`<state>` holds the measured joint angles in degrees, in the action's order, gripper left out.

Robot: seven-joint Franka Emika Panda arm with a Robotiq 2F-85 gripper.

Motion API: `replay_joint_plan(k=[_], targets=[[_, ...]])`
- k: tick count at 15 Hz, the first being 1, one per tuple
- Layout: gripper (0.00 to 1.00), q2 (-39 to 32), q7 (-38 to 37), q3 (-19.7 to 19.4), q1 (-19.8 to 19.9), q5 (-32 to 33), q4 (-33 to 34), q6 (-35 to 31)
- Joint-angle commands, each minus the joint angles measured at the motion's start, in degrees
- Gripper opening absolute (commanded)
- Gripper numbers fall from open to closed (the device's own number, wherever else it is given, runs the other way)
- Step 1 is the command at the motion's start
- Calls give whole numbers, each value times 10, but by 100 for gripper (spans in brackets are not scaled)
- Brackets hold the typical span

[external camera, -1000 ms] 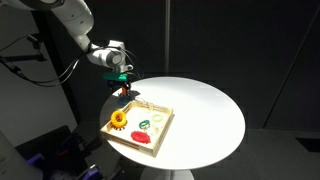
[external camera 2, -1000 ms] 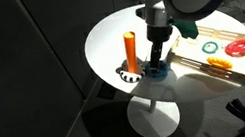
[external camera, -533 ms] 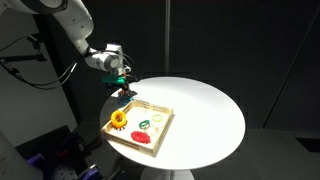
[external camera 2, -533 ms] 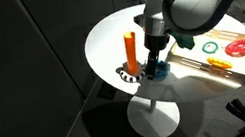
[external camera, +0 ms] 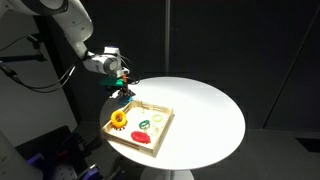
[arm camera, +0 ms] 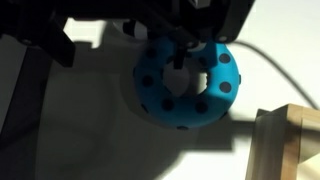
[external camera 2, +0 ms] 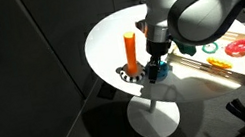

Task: Put the blue object inside the tray

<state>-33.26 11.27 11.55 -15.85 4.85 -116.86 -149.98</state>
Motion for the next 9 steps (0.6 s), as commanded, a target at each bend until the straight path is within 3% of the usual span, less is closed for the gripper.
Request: replay_joint_plan(k=[1,9], targets=[[100,3,-29,-11,-9,25,-11,-13],[100,-11,-37,-12,-9,29,-8,-16]])
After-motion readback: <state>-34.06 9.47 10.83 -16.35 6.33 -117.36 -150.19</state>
